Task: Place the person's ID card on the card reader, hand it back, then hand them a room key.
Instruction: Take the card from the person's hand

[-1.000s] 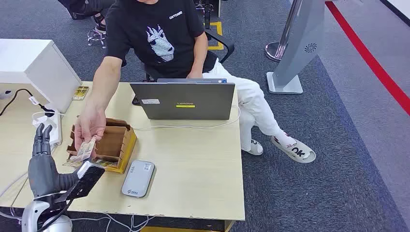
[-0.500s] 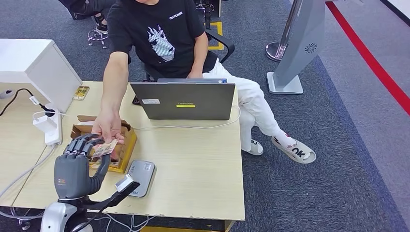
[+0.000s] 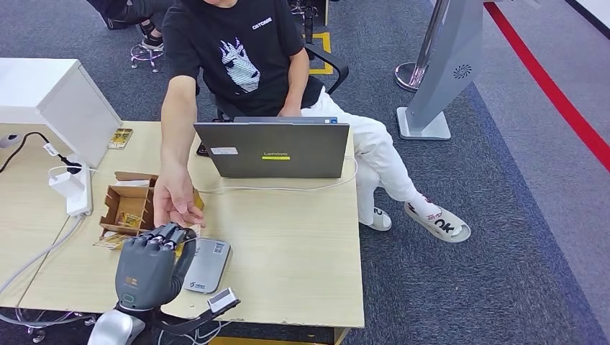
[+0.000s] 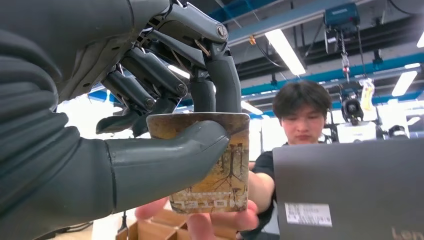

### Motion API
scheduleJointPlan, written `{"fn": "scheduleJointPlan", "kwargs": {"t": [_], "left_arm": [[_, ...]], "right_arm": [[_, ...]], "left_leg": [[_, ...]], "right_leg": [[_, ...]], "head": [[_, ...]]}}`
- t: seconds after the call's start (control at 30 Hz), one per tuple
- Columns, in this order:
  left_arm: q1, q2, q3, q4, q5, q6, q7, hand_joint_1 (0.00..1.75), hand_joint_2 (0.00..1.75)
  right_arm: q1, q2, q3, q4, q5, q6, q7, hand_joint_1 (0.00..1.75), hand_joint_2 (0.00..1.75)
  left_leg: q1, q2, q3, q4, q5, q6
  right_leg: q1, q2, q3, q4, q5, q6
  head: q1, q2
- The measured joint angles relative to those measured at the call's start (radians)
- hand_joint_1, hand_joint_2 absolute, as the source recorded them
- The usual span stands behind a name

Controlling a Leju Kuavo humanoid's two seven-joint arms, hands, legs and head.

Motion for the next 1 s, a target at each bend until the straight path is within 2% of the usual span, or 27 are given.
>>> {"fn": "scheduleJointPlan", "kwargs": {"t": [0.17, 0.27, 0.4, 0.53, 0.87, 1.0], "left_arm": [[0.005, 0.016, -0.019, 0.018, 0.002, -0.024, 0.009, 1.75, 1.75], [0.007, 0.030, -0.027, 0.045, 0.009, -0.077, 0.030, 1.75, 1.75], [0.009, 0.059, -0.029, 0.119, 0.027, -0.148, 0.072, 1.75, 1.75], [0.010, 0.081, -0.029, 0.195, 0.053, -0.177, 0.084, 1.75, 1.75], [0.002, 0.091, -0.025, 0.273, 0.073, -0.183, 0.077, 1.75, 1.75], [0.000, 0.083, -0.020, 0.272, 0.077, -0.138, 0.053, 1.75, 1.75]], "right_arm": [[-0.001, 0.002, -0.013, 0.000, 0.005, 0.000, 0.000, 0.00, 1.75], [-0.001, 0.002, -0.019, 0.000, 0.014, 0.000, -0.001, 0.00, 1.75], [-0.002, 0.002, -0.030, 0.000, 0.033, 0.008, -0.005, 0.00, 1.75], [-0.002, 0.002, -0.037, 0.000, 0.049, 0.016, -0.006, 0.00, 1.75], [-0.003, 0.002, -0.044, 0.000, 0.063, 0.018, -0.008, 0.00, 1.75], [-0.003, 0.002, -0.051, 0.000, 0.068, 0.017, -0.007, 0.00, 1.75]], "left_leg": [[0.000, 0.000, 0.000, 0.000, 0.000, 0.000], [0.000, 0.000, 0.000, 0.000, 0.000, 0.000], [0.000, 0.000, 0.000, 0.000, 0.000, 0.000], [0.000, 0.000, 0.000, 0.000, 0.000, 0.000], [-0.001, 0.000, 0.000, 0.000, 0.000, 0.000], [-0.001, 0.000, 0.001, 0.000, 0.001, 0.000]], "right_leg": [[0.000, 0.000, 0.000, 0.000, 0.000, 0.000], [0.000, 0.000, 0.000, 0.000, 0.000, 0.000], [0.000, 0.000, 0.000, 0.000, 0.000, 0.000], [0.000, 0.000, 0.000, 0.000, 0.000, 0.000], [0.000, 0.000, 0.001, 0.000, 0.000, 0.000], [0.000, 0.000, 0.001, 0.000, 0.000, 0.000]], "head": [[0.000, 0.000], [0.000, 0.000], [0.000, 0.000], [0.000, 0.000], [0.000, 0.000], [0.000, 0.000]]}}
